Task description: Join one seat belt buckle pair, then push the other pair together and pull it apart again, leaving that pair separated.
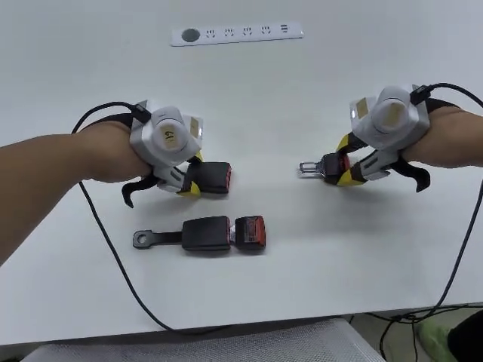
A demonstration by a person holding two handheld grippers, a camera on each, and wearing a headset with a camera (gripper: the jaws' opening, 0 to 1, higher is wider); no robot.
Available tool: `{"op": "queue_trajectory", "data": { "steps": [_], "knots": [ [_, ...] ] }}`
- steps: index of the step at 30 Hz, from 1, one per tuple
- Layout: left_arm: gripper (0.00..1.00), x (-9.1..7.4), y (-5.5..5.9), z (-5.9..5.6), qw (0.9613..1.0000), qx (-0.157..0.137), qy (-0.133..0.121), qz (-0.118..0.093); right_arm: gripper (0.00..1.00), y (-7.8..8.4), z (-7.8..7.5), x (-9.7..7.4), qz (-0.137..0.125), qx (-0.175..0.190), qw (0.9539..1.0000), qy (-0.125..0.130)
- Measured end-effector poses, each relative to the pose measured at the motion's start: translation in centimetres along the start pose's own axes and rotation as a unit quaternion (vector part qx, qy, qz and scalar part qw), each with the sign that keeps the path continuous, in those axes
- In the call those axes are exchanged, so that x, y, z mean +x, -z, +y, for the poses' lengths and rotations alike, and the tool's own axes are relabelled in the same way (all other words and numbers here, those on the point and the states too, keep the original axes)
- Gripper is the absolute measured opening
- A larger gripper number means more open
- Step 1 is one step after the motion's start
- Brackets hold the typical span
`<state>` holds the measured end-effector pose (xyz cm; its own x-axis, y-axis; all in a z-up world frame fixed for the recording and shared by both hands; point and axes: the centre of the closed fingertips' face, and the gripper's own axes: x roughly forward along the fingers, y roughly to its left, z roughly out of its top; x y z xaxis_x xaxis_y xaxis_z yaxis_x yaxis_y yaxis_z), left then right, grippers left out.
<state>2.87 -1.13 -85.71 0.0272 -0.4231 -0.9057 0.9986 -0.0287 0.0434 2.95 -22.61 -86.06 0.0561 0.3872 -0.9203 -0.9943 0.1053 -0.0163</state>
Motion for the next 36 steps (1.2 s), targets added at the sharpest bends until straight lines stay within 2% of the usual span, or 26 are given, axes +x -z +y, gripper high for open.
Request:
{"op": "queue_trajectory", "data": {
  "steps": [7, 10, 14, 17, 21, 28, 31, 36],
  "knots": [
    [0.32, 0.1, 0.2, 0.2, 0.9999, -0.014, -0.004, 0.002, 0.32, -0.2, 0.1, 0.1, 0.007, -0.011, 0.9999, -0.005],
    [0.32, 0.3, 0.3, 0.4, 0.9995, -0.029, -0.011, 0.005, 0.32, -0.4, 0.1, 0.1, 0.005, -0.004, 1.0000, 0.003],
    [0.32, 0.4, 0.4, 0.5, 0.9996, -0.027, -0.012, 0.004, 0.32, -1.2, 0.3, 0.5, 0.003, -0.005, 0.9999, 0.010],
    [0.32, 0.5, 0.5, 0.5, 0.9995, -0.030, -0.011, 0.004, 0.32, -2.2, 0.5, 0.8, 0.001, -0.009, 0.9999, 0.011],
    [0.32, 0.5, 0.5, 0.6, 0.9994, -0.032, -0.011, 0.007, 0.32, -4.7, 1.1, 1.8, -0.010, -0.016, 0.9997, 0.014],
    [0.32, 0.5, 0.6, 0.6, 0.9987, -0.048, -0.018, -0.005, 0.32, -9.0, 1.4, 3.7, -0.032, -0.016, 0.9992, 0.019],
    [0.32, 0.5, 0.6, 0.5, 0.9989, -0.044, -0.016, -0.005, 0.32, -10.3, 1.4, 4.3, -0.036, -0.017, 0.9990, 0.019],
    [0.32, 0.6, 0.6, 0.5, 0.9989, -0.044, -0.013, -0.001, 0.32, -11.2, 0.9, 5.0, -0.033, -0.024, 0.9990, 0.017]
  ]
}}
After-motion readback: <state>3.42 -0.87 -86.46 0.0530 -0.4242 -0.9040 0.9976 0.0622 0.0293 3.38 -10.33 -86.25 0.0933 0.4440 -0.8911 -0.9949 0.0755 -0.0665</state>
